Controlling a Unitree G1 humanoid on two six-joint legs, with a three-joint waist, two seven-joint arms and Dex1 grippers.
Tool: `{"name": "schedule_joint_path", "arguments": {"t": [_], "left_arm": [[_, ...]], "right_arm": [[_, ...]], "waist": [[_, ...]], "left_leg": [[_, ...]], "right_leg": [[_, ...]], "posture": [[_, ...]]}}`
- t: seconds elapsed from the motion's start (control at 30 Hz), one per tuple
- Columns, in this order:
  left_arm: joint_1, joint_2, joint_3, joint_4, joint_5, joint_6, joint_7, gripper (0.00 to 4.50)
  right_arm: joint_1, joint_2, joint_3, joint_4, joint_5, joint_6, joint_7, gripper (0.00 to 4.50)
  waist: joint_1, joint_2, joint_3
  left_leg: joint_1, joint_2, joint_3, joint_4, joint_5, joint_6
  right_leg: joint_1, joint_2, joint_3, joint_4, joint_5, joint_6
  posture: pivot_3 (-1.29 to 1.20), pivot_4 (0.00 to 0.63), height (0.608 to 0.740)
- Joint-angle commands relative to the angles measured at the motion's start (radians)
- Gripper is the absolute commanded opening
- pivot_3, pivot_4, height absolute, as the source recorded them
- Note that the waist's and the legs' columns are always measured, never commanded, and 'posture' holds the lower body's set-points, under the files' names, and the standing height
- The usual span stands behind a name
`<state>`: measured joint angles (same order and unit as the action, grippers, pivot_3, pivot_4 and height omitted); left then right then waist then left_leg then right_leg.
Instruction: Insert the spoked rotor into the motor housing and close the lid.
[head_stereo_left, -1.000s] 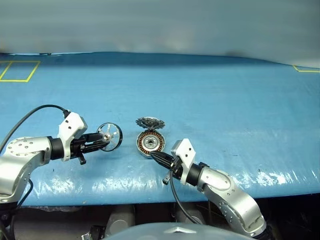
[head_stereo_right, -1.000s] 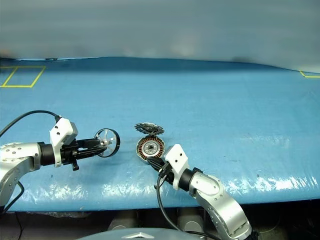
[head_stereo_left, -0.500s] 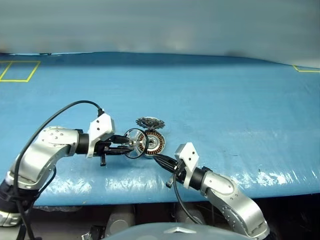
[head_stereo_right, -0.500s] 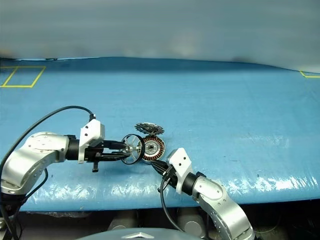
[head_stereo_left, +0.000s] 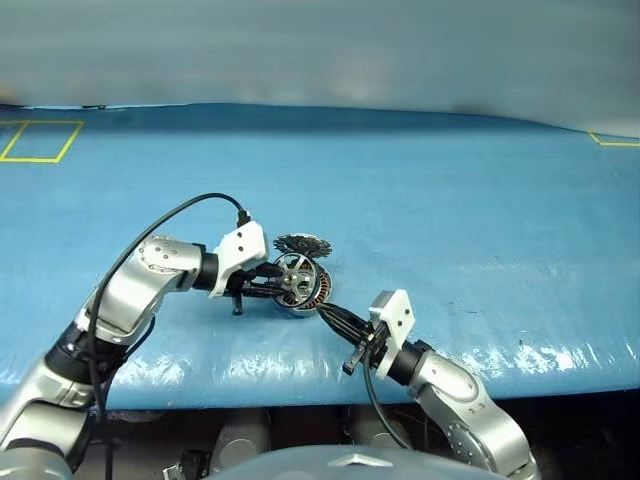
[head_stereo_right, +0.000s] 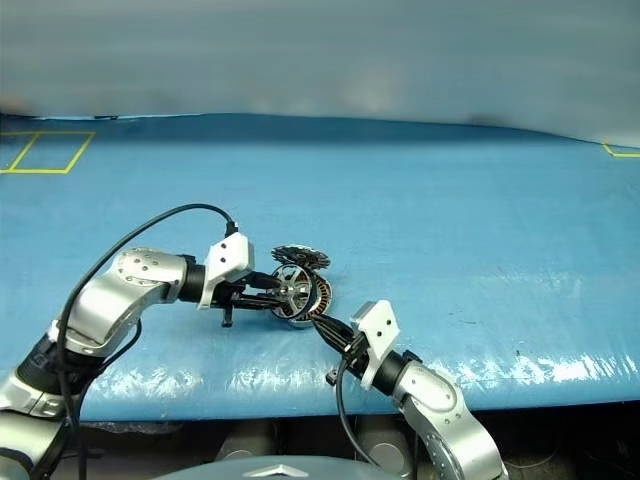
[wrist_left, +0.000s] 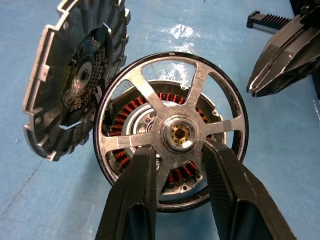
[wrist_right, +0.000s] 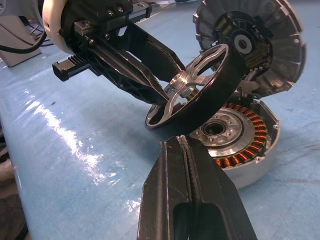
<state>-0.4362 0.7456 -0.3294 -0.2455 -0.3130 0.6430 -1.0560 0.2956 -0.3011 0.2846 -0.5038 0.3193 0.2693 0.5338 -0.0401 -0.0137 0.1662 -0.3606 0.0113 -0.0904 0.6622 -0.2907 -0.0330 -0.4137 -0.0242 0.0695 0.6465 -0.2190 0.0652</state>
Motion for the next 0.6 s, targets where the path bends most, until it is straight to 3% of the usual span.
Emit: {"name": "schedule_joint_path", "arguments": {"t": [0.03,0.6], "left_arm": [[-0.040,-0.018,-0.013,0.012,0.018,-0.021,-0.020,1.11],[-0.105,-0.028,-0.067,0.075,0.089,-0.039,-0.094,1.11]], "right_arm": [[0.023,-0.002,-0.023,0.035,-0.025,-0.101,0.011,0.00],[0.084,0.016,-0.045,0.131,-0.059,-0.185,-0.018,0.00]], "waist": [[0.000,0.000,0.000],[0.002,0.000,0.000]], "left_leg": [[0.000,0.000,0.000,0.000,0.000,0.000],[0.000,0.000,0.000,0.000,0.000,0.000]], "right_leg": [[0.000,0.000,0.000,0.000,0.000,0.000],[0.000,0.000,0.001,0.000,0.000,-0.001]], "posture": [[0.00,0.150,0.740],[0.00,0.150,0.740]]}}
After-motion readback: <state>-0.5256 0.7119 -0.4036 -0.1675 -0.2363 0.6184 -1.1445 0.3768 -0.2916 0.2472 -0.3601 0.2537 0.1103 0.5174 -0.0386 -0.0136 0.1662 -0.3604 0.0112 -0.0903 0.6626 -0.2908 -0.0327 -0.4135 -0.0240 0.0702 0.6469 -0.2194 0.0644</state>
